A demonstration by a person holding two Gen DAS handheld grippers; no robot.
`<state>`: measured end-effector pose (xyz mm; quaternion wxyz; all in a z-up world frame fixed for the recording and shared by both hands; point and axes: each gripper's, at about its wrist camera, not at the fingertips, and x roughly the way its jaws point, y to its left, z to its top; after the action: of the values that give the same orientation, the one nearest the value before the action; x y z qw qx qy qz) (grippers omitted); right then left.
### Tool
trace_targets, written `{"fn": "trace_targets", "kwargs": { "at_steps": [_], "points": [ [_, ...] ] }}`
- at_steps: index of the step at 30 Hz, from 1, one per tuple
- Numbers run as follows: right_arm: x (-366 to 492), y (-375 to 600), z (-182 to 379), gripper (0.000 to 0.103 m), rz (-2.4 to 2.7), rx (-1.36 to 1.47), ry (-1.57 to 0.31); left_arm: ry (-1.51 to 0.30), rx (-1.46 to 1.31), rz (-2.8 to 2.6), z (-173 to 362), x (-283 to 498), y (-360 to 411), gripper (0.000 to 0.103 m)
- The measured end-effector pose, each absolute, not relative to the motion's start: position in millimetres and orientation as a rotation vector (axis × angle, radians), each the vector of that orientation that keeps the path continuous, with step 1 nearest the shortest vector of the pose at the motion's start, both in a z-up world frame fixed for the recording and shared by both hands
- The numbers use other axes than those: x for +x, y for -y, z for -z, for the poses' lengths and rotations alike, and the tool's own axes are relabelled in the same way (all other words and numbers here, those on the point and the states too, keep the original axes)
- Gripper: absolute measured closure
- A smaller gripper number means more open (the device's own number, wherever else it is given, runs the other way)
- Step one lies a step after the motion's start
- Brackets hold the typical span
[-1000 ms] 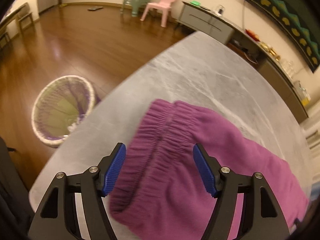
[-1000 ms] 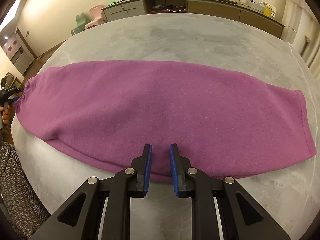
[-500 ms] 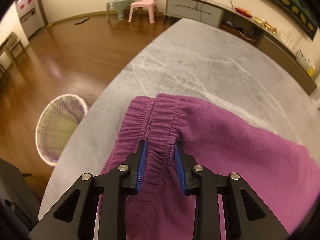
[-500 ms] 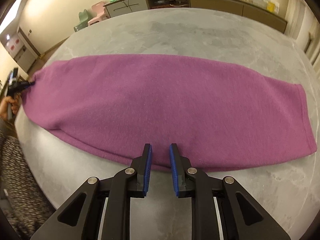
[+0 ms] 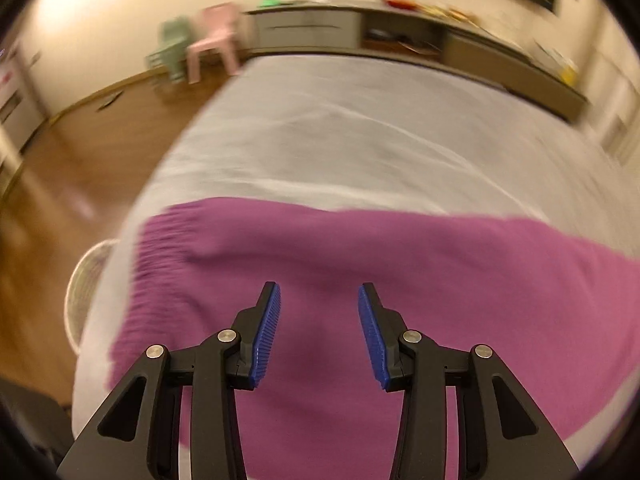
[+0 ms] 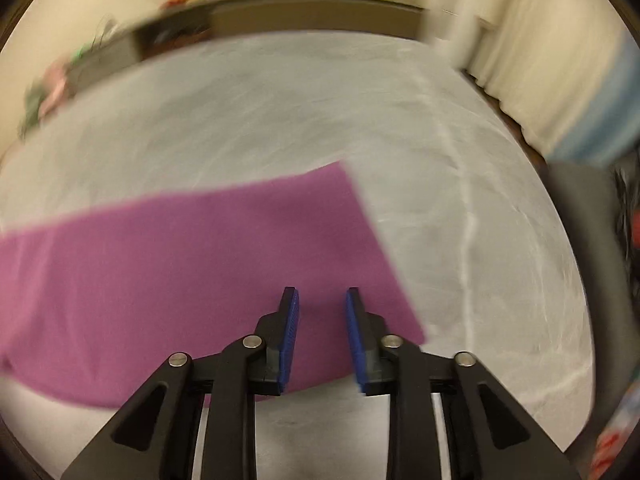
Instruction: Fold clothes
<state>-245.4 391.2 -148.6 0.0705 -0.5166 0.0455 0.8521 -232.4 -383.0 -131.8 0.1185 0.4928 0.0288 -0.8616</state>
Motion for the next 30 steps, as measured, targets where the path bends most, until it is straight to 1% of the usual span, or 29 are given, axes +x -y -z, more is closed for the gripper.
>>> {"fn": "trace_targets", "kwargs": {
  "at_steps": [1, 2, 4, 6, 7, 8, 10, 13, 15, 23, 24, 26, 28, 29, 30],
  "points": [
    [-244.5, -396.5, 149.6, 0.066, -2.558, -1.547, -0.168, -0.011, 1.479, 2.497, 139.2, -238.1, 375.6, 0.06],
    [-244.9, -400.1, 154.8, 0.061, -2.533, -1.565, -0.168, 0.053, 1.524, 2.457, 149.1, -244.8, 369.8, 0.06],
    [-244.6, -399.3, 157.6, 0.061, -2.518, -1.57, -0.14, 0.073, 1.523, 2.432, 152.4, -251.3, 364.2, 0.06],
    [-239.9, -398.4, 149.2, 0.061, -2.559, -1.527, -0.158, 0.019, 1.514, 2.457, 142.8, -250.9, 361.9, 0.06],
    [-236.9, -398.6, 144.9, 0.058, -2.58, -1.503, -0.171, -0.01, 1.497, 2.474, 136.7, -249.3, 360.0, 0.06],
    [-234.7, -398.8, 143.3, 0.05, -2.588, -1.492, -0.173, -0.027, 1.481, 2.5, 130.1, -247.3, 355.3, 0.06],
    [-232.2, -398.1, 143.4, 0.04, -2.586, -1.493, -0.163, -0.075, 1.46, 2.563, 117.3, -242.3, 346.3, 0.059],
    [-238.3, -394.5, 158.6, 0.039, -2.54, -1.579, -0.095, -0.118, 1.476, 2.619, 110.4, -242.3, 325.8, 0.057],
    [-239.7, -388.1, 162.0, 0.038, -2.531, -1.583, -0.007, -0.097, 1.494, 2.637, 110.2, -245.0, 307.7, 0.057],
    [-233.6, -389.0, 156.1, 0.043, -2.54, -1.547, -0.014, 0.012, 1.559, 2.719, 113.8, -246.6, 242.3, 0.057],
    [-231.7, -389.2, 153.3, 0.042, -2.537, -1.516, 0.0, 0.024, 1.566, 2.728, 114.4, -244.9, 236.3, 0.057],
    [-230.4, -392.5, 155.8, 0.033, -2.508, -1.511, 0.009, 0.042, 1.573, 2.742, 113.0, -241.2, 227.7, 0.057],
    [-228.7, -396.0, 159.7, 0.033, -2.499, -1.529, -0.027, 0.039, 1.572, 2.756, 111.0, -239.2, 223.8, 0.057],
    [-228.0, -399.0, 160.7, 0.035, -2.503, -1.544, -0.073, 0.032, 1.567, 2.76, 109.8, -238.8, 224.9, 0.057],
    [-227.4, -403.3, 160.9, 0.04, -2.509, -1.561, -0.138, 0.015, 1.564, 2.765, 107.7, -238.6, 228.2, 0.057]
  ]
}}
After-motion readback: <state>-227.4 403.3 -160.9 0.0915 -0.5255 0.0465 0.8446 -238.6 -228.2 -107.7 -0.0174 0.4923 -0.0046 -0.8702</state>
